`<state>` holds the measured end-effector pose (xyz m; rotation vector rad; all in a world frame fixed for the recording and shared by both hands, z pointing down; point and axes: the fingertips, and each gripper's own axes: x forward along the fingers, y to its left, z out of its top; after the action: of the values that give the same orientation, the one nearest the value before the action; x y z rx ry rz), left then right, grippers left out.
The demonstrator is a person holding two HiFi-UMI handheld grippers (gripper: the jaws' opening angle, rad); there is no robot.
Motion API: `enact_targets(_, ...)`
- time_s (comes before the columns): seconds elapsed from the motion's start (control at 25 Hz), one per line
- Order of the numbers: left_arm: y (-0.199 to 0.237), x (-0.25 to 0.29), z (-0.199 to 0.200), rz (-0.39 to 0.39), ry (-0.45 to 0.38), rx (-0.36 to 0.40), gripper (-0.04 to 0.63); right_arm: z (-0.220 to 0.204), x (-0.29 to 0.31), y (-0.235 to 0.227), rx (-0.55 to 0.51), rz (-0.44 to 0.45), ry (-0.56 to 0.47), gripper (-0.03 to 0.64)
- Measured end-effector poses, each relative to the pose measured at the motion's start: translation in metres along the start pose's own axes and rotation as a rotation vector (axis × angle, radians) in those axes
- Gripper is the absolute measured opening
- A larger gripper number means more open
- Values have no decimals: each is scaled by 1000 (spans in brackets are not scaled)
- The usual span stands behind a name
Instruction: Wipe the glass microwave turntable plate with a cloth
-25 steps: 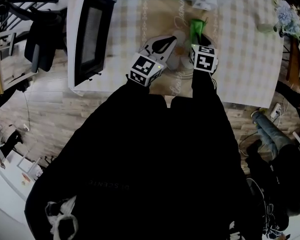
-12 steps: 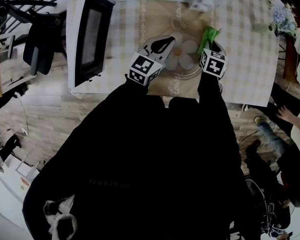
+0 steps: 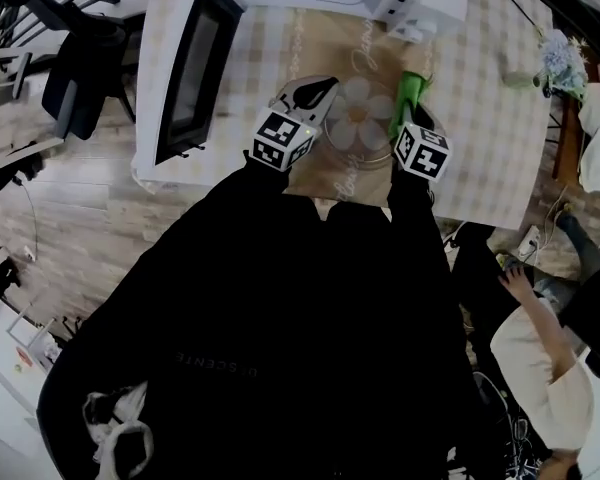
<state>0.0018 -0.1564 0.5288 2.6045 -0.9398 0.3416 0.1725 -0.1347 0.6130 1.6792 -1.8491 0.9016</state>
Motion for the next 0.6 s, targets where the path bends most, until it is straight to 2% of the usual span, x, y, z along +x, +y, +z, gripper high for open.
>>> enact_targets(0.32,21,-18,-3,54,-16,-14,21,15,1,88,-14,171,-29,55)
enact_targets(0.6,35,-38,-11,93,-16,-16,21,6,13,154,-68,282,7,55)
